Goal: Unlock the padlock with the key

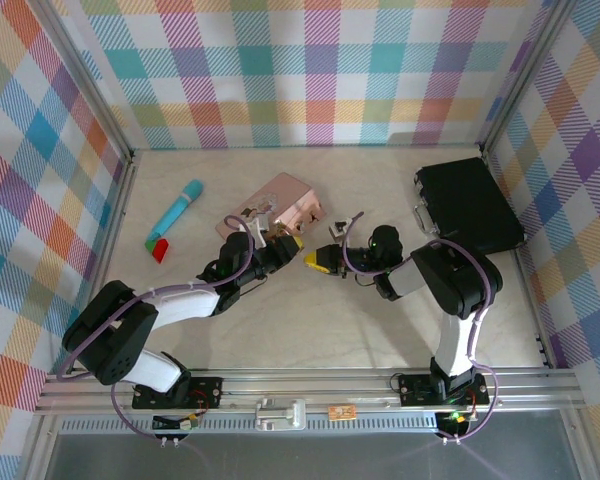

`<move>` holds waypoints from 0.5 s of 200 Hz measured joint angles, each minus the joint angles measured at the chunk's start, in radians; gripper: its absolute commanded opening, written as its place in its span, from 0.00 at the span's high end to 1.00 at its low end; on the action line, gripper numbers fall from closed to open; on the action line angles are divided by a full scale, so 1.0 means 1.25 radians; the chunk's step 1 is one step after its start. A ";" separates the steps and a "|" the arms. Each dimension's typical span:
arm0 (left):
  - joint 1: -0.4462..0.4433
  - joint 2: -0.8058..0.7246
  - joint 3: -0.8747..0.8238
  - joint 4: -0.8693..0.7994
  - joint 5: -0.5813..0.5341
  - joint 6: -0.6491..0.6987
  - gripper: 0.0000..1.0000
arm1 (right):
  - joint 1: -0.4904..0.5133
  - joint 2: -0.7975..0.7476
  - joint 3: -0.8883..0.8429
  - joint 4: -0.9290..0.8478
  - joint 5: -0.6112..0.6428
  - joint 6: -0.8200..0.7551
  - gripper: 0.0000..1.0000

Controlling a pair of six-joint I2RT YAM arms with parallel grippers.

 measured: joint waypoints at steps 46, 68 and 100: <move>0.002 -0.001 0.000 -0.001 0.018 0.012 1.00 | -0.011 0.005 0.005 0.005 -0.027 0.031 1.00; 0.003 -0.001 0.000 -0.001 0.019 0.018 1.00 | -0.012 0.026 0.008 0.039 -0.027 0.072 1.00; 0.007 0.005 0.000 0.014 0.022 0.013 1.00 | -0.012 0.023 0.008 0.048 -0.016 0.088 1.00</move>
